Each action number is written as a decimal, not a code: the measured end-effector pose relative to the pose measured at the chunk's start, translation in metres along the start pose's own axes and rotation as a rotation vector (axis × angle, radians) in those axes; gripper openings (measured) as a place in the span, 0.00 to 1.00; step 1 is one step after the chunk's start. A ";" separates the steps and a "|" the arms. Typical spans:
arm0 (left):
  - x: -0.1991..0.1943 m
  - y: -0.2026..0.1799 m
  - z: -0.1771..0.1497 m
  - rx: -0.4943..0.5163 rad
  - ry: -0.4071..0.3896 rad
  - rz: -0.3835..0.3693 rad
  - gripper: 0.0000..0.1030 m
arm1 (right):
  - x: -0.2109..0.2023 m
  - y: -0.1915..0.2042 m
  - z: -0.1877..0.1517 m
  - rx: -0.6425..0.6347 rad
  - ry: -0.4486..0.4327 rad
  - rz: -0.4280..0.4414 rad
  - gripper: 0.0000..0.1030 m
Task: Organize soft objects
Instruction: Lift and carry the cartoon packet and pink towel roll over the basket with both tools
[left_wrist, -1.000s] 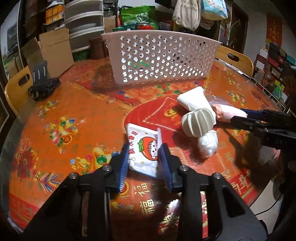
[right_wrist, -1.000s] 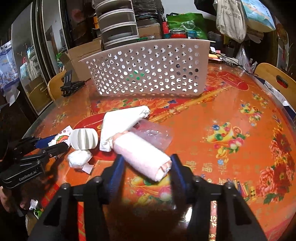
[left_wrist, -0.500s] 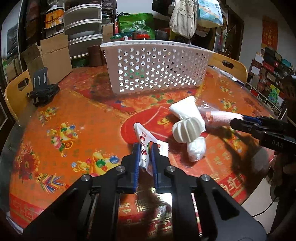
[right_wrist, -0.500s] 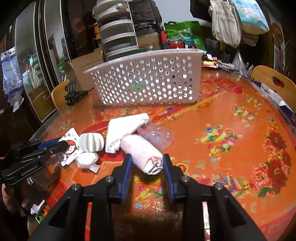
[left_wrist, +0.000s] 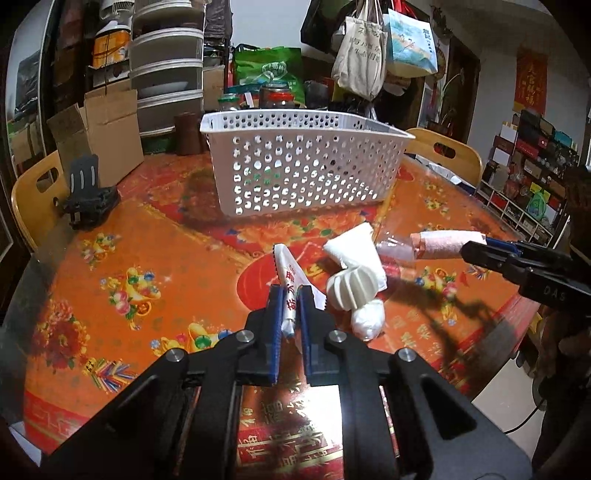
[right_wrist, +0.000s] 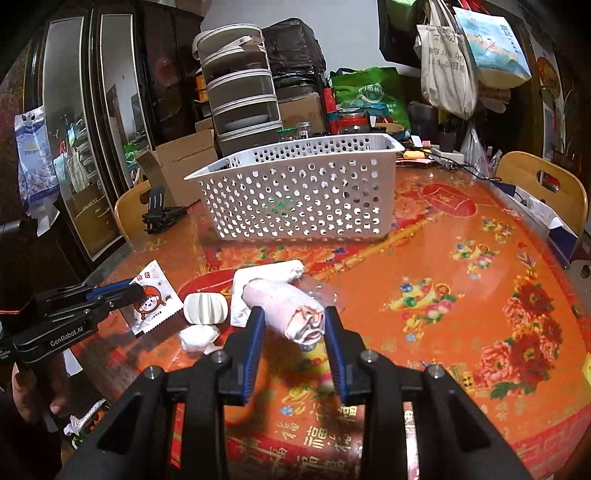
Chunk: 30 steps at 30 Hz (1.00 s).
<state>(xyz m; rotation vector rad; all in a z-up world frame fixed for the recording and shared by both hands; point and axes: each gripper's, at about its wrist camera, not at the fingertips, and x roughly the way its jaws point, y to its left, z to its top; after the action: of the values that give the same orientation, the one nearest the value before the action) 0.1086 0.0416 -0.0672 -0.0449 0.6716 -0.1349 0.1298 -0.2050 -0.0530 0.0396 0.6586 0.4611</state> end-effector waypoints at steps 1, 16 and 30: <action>-0.001 0.000 0.001 0.000 -0.003 0.000 0.08 | -0.001 0.000 0.001 -0.001 -0.001 -0.001 0.30; -0.017 0.000 0.043 0.015 -0.087 -0.009 0.08 | -0.011 -0.001 0.029 -0.025 -0.050 -0.018 0.30; -0.023 -0.001 0.108 0.039 -0.167 -0.019 0.08 | -0.016 -0.004 0.074 -0.075 -0.100 -0.042 0.30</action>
<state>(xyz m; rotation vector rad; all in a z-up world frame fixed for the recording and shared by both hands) 0.1578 0.0434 0.0311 -0.0243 0.5018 -0.1608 0.1649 -0.2073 0.0140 -0.0220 0.5423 0.4398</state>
